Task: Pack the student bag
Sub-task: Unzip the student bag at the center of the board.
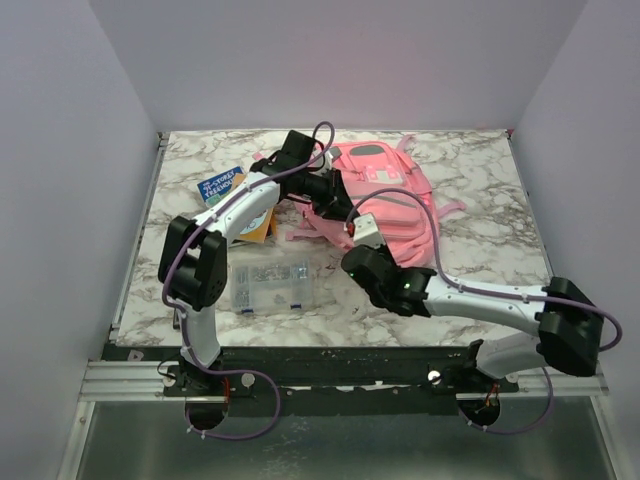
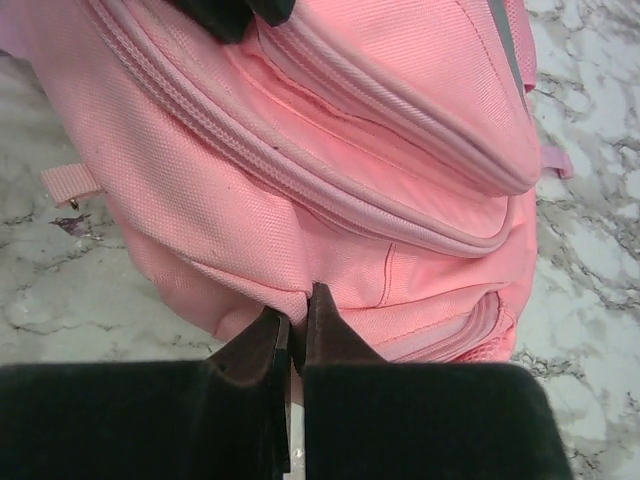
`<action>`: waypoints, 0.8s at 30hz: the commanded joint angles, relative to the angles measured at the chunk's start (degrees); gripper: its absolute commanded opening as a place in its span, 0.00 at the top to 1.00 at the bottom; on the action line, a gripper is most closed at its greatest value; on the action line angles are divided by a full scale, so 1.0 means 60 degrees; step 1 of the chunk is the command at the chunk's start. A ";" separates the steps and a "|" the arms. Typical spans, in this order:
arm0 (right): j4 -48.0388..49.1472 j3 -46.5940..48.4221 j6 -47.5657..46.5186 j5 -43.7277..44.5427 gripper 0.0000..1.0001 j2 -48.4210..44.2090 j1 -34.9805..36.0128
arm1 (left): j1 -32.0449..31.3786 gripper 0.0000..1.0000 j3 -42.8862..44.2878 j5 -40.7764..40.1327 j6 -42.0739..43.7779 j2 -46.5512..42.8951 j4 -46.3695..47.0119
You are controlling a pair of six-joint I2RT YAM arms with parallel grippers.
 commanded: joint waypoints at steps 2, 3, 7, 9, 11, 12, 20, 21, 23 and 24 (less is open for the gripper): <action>-0.0892 -0.0128 0.1148 -0.0946 0.99 -0.1791 -0.0789 | 0.0108 0.58 0.0710 -0.0345 0.1654 -0.0814 -0.0607; -0.0953 -0.0150 0.1260 -0.1446 0.99 -0.2021 -0.1110 | 0.0148 0.52 0.0784 -0.0512 0.1938 -0.0916 -0.0749; -0.1132 -0.0053 0.1578 -0.3440 0.99 -0.2760 -0.2328 | 0.0321 0.29 0.0870 -0.0978 0.2789 -0.1810 -0.0890; -0.1632 0.0394 0.1724 -0.4118 0.99 -0.2713 -0.2801 | 0.0329 0.13 0.0793 -0.1601 0.3317 -0.2518 -0.0873; -0.2035 0.0872 0.1670 -0.4441 0.99 -0.2590 -0.3068 | 0.0329 0.09 0.0563 -0.2427 0.3710 -0.3261 -0.0859; -0.2262 0.1157 0.1643 -0.4524 0.99 -0.2540 -0.3188 | 0.0322 0.08 0.0243 -0.2958 0.3819 -0.3626 -0.0808; -0.3054 0.2560 0.1211 -0.6430 0.99 -0.2405 -0.4727 | 0.0344 0.13 -0.5750 -0.4533 0.2385 -0.6909 0.3531; -0.3140 0.2694 0.1157 -0.6669 0.99 -0.2337 -0.4889 | 0.0358 0.13 -0.6286 -0.4541 0.2076 -0.6962 0.4132; -0.3320 0.2912 0.0973 -0.6952 0.99 -0.2254 -0.5025 | 0.0359 0.13 -0.6964 -0.4714 0.1734 -0.6859 0.4978; -0.3333 0.2956 0.0897 -0.7009 0.99 -0.2256 -0.5072 | 0.0359 0.14 -0.7268 -0.4869 0.1554 -0.6726 0.5557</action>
